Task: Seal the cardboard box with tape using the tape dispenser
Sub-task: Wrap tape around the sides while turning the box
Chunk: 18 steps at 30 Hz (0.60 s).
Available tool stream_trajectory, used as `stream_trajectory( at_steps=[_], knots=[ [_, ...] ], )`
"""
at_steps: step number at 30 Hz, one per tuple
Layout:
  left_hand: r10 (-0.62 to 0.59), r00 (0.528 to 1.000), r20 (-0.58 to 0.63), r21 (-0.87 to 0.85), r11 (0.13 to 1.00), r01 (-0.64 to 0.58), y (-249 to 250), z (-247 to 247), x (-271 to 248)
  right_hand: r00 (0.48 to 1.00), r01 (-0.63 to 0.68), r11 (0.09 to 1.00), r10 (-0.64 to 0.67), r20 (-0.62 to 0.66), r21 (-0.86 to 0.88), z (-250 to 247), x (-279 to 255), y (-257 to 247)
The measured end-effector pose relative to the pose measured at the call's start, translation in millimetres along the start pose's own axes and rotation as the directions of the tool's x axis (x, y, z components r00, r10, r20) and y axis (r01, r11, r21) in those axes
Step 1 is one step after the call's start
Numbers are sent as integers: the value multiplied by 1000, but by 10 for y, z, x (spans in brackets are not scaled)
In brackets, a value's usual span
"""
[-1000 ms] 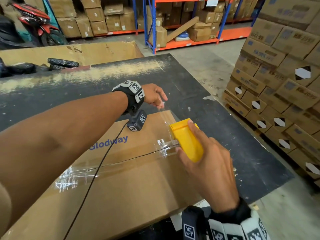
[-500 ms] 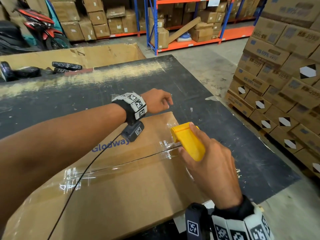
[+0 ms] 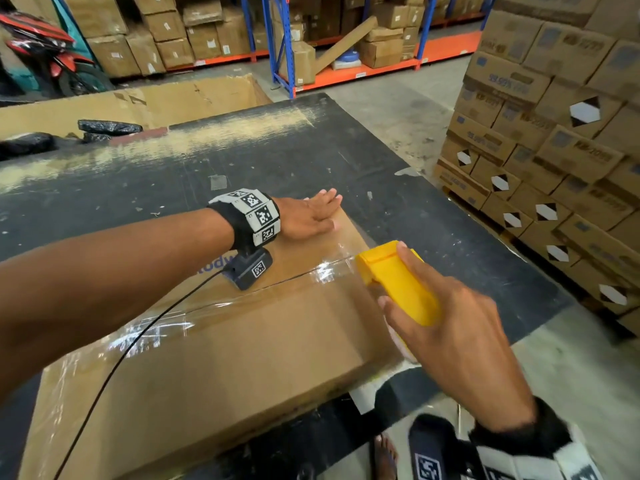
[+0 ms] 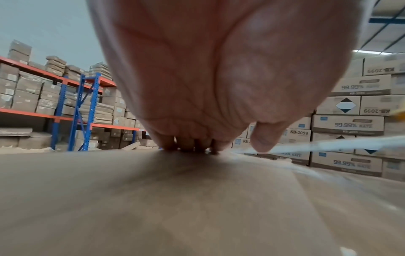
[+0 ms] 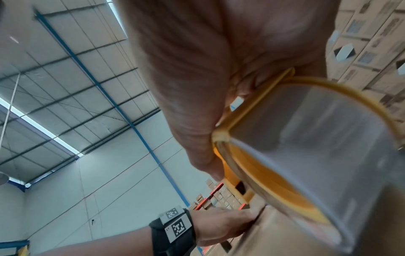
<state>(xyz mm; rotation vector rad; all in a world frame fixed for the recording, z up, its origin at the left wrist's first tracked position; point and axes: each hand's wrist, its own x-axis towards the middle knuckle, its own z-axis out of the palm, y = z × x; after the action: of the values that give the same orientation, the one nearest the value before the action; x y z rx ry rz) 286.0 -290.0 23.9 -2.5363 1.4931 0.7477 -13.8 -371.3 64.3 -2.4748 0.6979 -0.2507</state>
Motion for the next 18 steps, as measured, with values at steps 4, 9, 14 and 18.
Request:
stream_trajectory(
  at_steps=[4, 9, 14, 18],
  knots=[
    [8, 1000, 7, 14, 1000, -8, 19, 28, -12, 989, -147, 989, 147, 9, -14, -129, -918, 578],
    [0, 1000, 6, 7, 1000, 0, 47, 40, -1, 990, -135, 991, 135, 28, -8, -52, -1379, 783],
    [-14, 1000, -23, 4, 1000, 14, 47, 52, -33, 990, -134, 988, 131, -49, -79, 248, -1239, 851],
    [-51, 997, -62, 1, 999, 51, 107, 83, -62, 996, -80, 994, 83, 40, -73, 341, -987, 908]
  ],
)
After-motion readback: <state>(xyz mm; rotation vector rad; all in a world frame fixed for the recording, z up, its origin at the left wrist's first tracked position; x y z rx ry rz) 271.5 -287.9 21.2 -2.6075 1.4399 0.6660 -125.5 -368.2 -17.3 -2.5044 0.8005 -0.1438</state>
